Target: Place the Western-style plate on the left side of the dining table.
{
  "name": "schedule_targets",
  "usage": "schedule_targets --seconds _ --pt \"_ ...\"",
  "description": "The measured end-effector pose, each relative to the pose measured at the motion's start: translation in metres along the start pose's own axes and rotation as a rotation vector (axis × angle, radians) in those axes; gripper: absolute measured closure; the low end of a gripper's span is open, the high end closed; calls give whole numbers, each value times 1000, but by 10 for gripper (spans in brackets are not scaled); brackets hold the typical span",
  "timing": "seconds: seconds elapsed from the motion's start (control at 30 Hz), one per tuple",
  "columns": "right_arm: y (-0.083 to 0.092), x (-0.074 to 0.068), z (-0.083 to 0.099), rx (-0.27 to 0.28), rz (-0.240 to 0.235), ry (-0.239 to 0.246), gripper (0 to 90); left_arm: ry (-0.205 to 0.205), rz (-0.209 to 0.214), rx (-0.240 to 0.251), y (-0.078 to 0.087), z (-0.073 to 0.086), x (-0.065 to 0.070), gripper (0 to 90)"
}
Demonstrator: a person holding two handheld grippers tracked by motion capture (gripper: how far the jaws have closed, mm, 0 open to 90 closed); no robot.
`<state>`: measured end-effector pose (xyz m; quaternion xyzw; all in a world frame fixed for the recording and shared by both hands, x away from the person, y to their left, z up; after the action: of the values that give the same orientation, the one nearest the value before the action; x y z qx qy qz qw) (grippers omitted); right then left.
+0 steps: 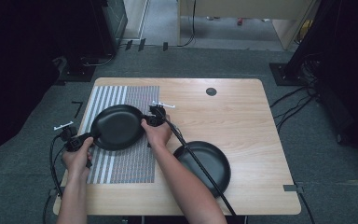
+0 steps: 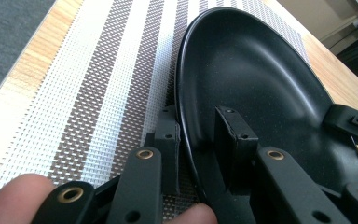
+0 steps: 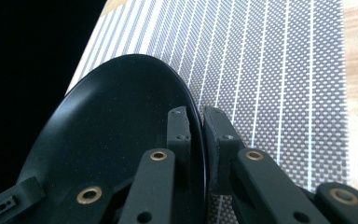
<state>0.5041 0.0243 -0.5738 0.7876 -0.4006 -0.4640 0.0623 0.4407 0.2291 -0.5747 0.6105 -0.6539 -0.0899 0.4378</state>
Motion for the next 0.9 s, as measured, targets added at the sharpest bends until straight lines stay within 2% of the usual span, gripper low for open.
schedule_targets --seconds 0.07,0.13,0.17,0.2,0.23,0.27,0.3,0.33,0.37,0.4,0.43,0.47,0.5,0.53,0.6,0.63,0.67,0.73,0.8,0.9 --pt "-1 1 -1 4 -17 4 822 3 10 8 0 0 1 692" --pt "0 0 -1 -23 -68 -19 761 8 34 12 0 0 4 608" --pt "0 0 -1 -23 -68 -19 761 8 34 12 0 0 4 577" --pt "1 -1 -2 -26 -79 -33 717 7 39 14 0 0 5 577" --pt "9 0 -13 20 -45 27 600 -1 35 16 1 0 6 533" --pt "9 0 -13 20 -45 27 600 -11 31 17 1 1 7 533" --pt "12 1 -17 42 -25 61 587 -30 24 18 1 1 9 510" --pt "22 0 -26 71 -8 103 558 -88 -5 22 1 3 12 439" --pt "26 1 -29 84 -5 116 545 -88 -5 22 1 3 12 421" --pt "30 1 -32 92 1 128 536 -140 -42 28 2 4 13 394" --pt "30 1 -32 92 1 128 536 -140 -42 28 2 4 13 377" --pt "41 -1 -37 109 -7 143 514 -176 -79 51 5 2 13 359" --pt "41 -1 -37 109 -7 143 514 -196 -100 63 8 1 13 359" --pt "49 -3 -39 105 -23 151 470 -206 -114 79 11 -1 13 319" --pt "53 -4 -40 103 -27 159 446 -213 -128 110 18 -4 12 308" --pt "63 -5 -40 97 -28 189 421 -214 -137 123 22 -5 11 277" --pt "63 -5 -40 97 -28 189 421 -214 -137 123 22 -5 11 273" --pt "74 -4 -40 87 -15 226 394 -207 -127 125 25 -2 12 260" --pt "84 -3 -38 74 -16 233 391 -205 -123 123 28 1 13 233" --pt "104 2 -36 49 7 287 380 -212 -138 124 34 6 17 191"
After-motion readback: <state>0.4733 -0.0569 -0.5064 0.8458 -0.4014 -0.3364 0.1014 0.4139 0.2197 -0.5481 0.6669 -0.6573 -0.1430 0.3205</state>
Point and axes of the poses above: each handheld gripper's, and its own axes: y roughly backward along the jaws, z roughly out of its underside, x roughly to its right, the point moved 10 cm from there along -y, roughly forward along the jaws, and after that the axes turned 8 degrees about -z, right-handed, at the moved point
